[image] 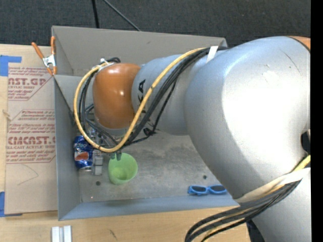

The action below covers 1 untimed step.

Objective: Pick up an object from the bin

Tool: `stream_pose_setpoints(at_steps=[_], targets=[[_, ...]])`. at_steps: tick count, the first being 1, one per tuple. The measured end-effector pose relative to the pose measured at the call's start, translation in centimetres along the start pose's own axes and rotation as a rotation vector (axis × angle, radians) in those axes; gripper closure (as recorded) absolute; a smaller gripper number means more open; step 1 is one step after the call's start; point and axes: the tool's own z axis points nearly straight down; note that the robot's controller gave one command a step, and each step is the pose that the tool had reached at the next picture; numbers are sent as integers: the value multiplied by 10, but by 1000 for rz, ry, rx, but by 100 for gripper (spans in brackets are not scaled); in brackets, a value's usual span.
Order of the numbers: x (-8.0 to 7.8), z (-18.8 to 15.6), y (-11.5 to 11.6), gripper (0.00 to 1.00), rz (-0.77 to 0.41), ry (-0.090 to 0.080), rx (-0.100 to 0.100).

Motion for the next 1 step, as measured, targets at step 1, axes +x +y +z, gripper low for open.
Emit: stream_pose_setpoints(at_steps=[1], targets=[[-29,-122,-4,100,-8,-5,-1]])
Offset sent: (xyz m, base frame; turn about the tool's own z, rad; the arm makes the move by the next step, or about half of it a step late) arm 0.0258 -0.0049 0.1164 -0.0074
